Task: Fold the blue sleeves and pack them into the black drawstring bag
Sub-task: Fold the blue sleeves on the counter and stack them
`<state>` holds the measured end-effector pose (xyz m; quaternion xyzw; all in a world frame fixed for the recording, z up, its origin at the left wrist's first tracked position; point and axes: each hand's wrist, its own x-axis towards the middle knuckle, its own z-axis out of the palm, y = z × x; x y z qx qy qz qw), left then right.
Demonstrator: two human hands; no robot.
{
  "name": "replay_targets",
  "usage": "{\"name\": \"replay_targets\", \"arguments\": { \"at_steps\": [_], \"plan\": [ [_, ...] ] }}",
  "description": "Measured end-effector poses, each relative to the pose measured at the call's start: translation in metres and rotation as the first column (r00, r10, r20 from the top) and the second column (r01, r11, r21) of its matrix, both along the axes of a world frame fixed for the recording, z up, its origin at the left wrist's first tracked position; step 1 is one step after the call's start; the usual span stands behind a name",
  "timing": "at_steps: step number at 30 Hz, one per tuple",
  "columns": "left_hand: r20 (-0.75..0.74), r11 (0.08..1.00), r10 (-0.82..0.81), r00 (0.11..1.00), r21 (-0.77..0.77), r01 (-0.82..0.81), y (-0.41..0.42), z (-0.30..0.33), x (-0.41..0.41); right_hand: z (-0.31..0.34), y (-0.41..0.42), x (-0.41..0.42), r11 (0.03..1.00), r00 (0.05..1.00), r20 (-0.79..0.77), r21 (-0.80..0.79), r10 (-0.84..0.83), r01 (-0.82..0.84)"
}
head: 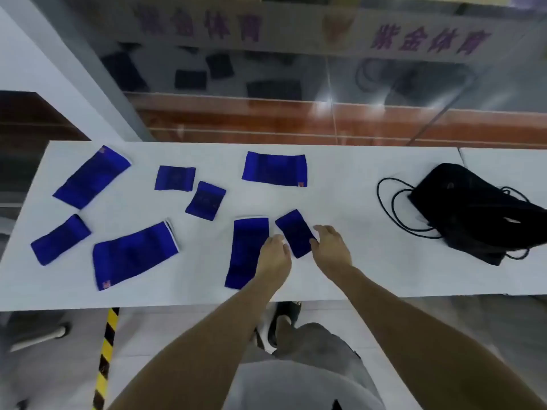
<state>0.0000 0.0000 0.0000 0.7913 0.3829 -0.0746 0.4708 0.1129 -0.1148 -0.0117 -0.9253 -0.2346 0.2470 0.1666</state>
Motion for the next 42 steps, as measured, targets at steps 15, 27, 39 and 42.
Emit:
{"name": "replay_targets", "arguments": {
  "at_steps": [15,27,39,42],
  "plan": [
    [-0.239,0.868,0.353,0.905,-0.279,-0.412,-0.006,-0.048,0.067,-0.049,0.009,0.046,0.935,0.876,-0.401,0.115,-0.267,0.337],
    [-0.058,0.842,0.457,0.888,-0.293,-0.453,0.031,-0.026,0.040,-0.019,0.038,0.035,0.821,0.744,-0.624,0.279,-0.239,0.498],
    [-0.005,0.817,0.519,0.855,-0.292,-0.498,0.166,-0.020,-0.053,-0.009,0.175,-0.053,0.846,0.801,-0.556,0.299,-0.222,0.442],
    [-0.019,0.847,0.492,0.870,-0.221,-0.484,0.201,-0.029,-0.063,-0.016,0.201,-0.066,0.847,0.814,-0.523,0.286,-0.254,0.448]
  ]
}}
